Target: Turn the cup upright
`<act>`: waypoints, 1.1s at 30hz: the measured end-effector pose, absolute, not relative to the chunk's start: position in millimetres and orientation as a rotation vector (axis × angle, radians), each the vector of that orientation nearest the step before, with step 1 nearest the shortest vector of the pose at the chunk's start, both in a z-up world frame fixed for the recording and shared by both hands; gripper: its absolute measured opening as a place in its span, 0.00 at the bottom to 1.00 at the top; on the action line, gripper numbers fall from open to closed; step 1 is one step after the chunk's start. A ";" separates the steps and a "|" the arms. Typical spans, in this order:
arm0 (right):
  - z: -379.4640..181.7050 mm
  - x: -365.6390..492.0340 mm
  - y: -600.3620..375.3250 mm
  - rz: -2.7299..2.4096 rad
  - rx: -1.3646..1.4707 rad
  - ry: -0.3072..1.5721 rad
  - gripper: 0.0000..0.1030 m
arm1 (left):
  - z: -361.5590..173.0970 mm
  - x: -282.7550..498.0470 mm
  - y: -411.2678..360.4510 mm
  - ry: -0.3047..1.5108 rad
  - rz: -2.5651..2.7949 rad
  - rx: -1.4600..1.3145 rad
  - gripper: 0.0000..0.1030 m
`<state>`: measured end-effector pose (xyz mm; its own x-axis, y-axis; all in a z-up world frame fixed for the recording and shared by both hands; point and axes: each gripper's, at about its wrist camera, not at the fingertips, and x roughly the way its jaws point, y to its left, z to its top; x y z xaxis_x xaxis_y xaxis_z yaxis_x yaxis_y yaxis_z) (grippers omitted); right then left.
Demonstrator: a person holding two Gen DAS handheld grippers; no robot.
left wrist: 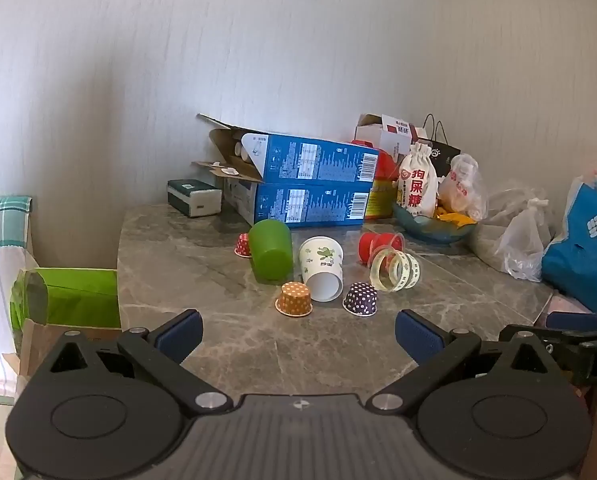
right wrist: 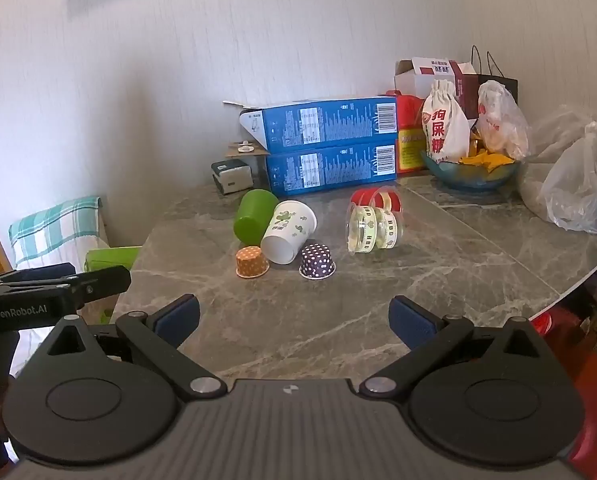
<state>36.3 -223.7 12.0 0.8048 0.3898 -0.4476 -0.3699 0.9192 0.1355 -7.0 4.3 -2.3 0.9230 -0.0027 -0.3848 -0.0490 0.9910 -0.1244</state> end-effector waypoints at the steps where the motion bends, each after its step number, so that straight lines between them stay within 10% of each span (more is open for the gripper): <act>1: 11.4 36.1 -223.5 0.405 0.038 0.489 0.99 | 0.3 -3.9 0.6 0.397 0.030 -0.131 1.00; 33: 3.9 42.2 -221.4 0.400 0.047 0.524 0.99 | -6.1 -2.2 0.0 0.420 0.026 -0.135 1.00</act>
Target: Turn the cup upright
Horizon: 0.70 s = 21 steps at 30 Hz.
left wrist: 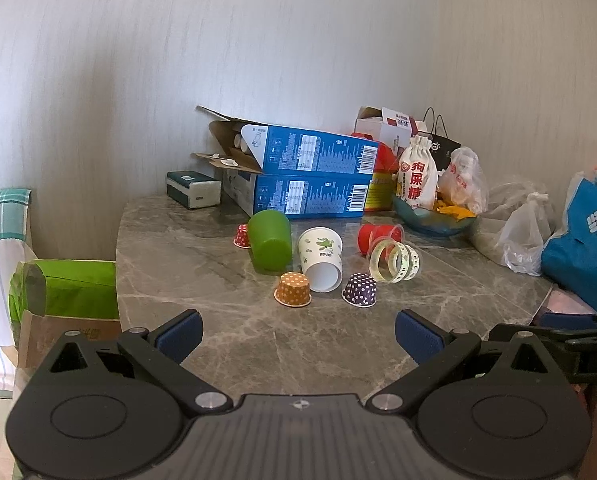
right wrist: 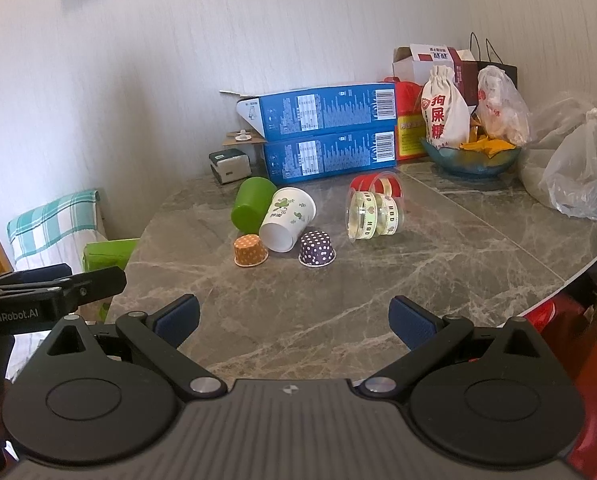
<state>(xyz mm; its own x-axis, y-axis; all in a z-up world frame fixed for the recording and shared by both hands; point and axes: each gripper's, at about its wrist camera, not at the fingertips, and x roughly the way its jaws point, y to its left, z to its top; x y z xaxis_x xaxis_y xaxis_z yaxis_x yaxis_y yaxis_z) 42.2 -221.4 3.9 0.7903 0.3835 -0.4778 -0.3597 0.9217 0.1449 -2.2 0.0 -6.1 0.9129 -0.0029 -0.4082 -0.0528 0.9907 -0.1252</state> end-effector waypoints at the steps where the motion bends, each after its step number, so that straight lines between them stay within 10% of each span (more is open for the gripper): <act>1: 4.0 42.6 -222.0 0.402 0.049 0.525 0.99 | -6.1 -2.2 0.1 0.420 0.026 -0.135 1.00; 21: 4.2 42.2 -224.0 0.400 0.055 0.525 0.99 | -8.5 -1.3 -0.8 0.431 0.029 -0.136 1.00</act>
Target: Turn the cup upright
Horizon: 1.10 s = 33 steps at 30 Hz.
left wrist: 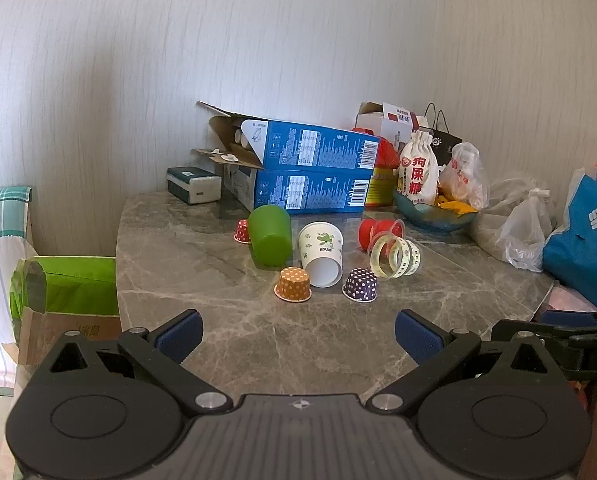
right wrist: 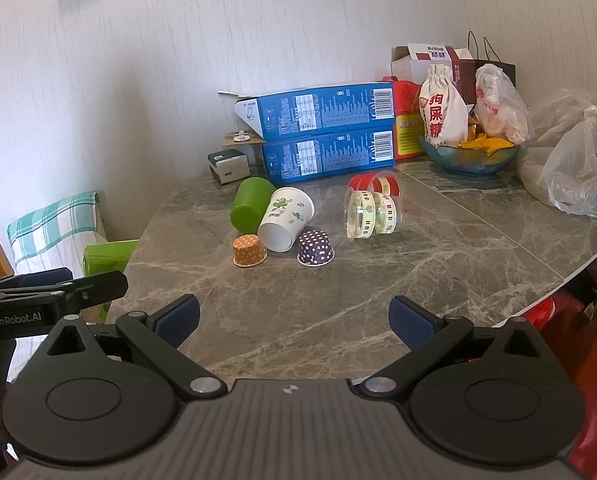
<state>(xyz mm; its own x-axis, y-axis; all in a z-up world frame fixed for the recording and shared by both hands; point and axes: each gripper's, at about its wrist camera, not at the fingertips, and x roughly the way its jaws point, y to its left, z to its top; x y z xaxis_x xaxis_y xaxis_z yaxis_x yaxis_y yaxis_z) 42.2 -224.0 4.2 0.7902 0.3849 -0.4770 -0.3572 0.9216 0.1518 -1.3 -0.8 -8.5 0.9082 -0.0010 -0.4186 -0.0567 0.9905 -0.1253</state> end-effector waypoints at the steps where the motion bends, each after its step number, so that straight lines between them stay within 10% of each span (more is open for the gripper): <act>1: 4.2 42.5 -224.0 0.400 0.055 0.525 0.99 | -8.7 -1.4 -0.8 0.431 0.028 -0.136 1.00; 33: 3.0 43.3 -221.1 0.409 0.054 0.539 0.99 | -9.9 -0.7 -0.9 0.444 0.034 -0.141 1.00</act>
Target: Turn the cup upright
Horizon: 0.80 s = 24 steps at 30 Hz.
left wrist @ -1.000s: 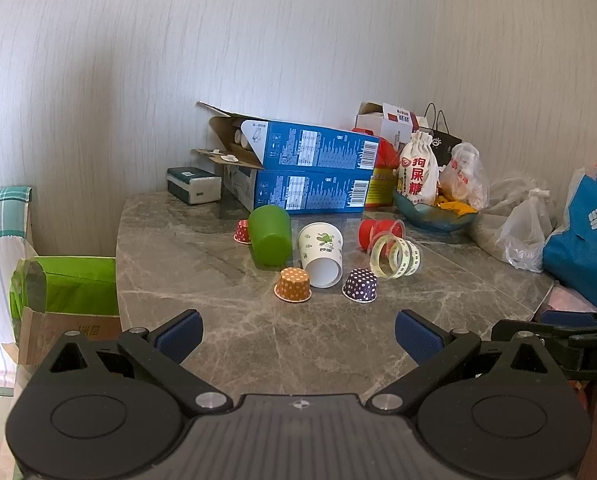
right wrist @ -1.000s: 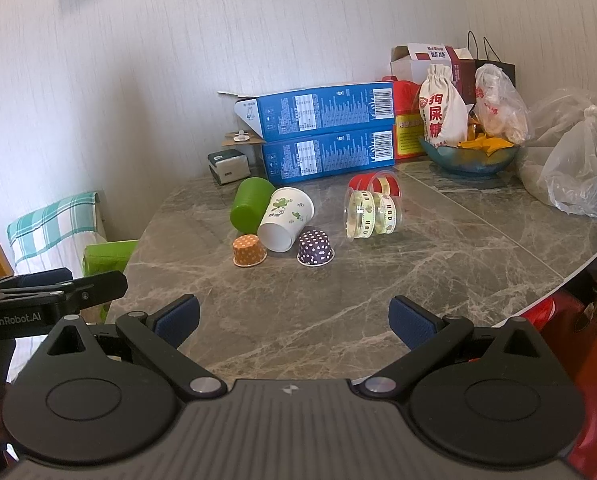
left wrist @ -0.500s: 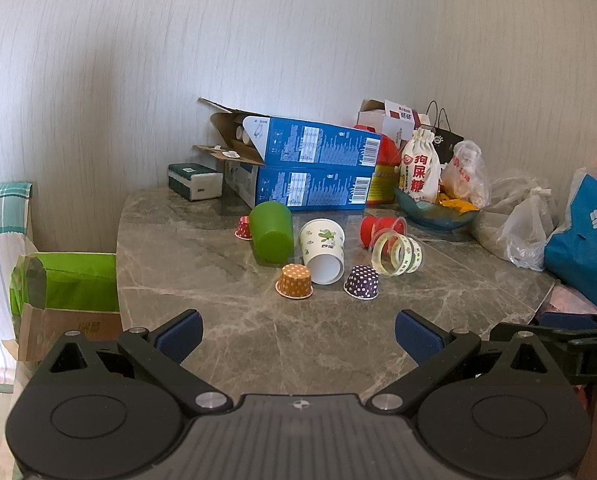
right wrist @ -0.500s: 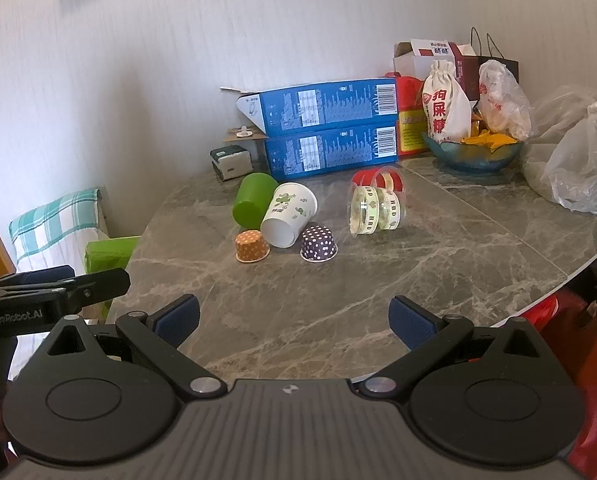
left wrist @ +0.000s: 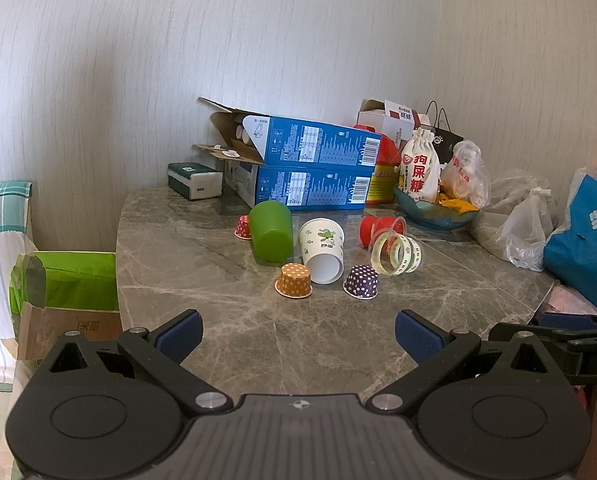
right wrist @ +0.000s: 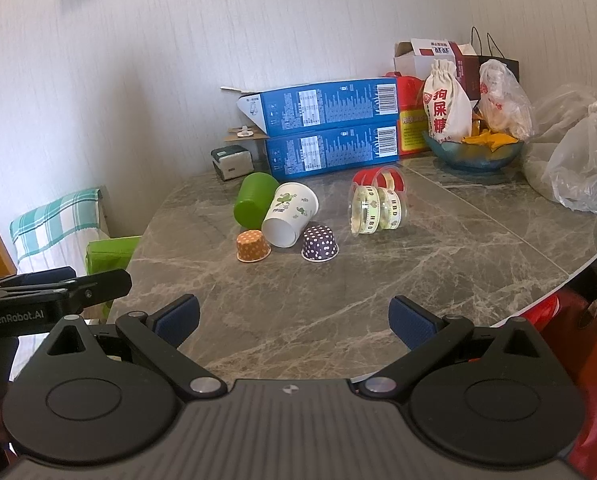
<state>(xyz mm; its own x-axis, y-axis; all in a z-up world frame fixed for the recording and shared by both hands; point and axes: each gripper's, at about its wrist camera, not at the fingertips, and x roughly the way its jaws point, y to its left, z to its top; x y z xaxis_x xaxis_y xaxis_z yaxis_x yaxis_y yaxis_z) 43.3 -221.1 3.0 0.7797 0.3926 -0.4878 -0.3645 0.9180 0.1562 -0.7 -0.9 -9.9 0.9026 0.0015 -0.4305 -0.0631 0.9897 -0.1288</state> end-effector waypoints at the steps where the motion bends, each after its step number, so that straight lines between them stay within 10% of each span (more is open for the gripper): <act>1: 3.0 44.0 -221.5 0.409 0.054 0.540 0.99 | -10.0 -0.9 -0.9 0.444 0.034 -0.141 1.00; 24: -10.2 57.1 -225.5 0.428 0.083 0.576 0.99 | -17.6 18.6 -4.4 0.488 0.046 -0.140 1.00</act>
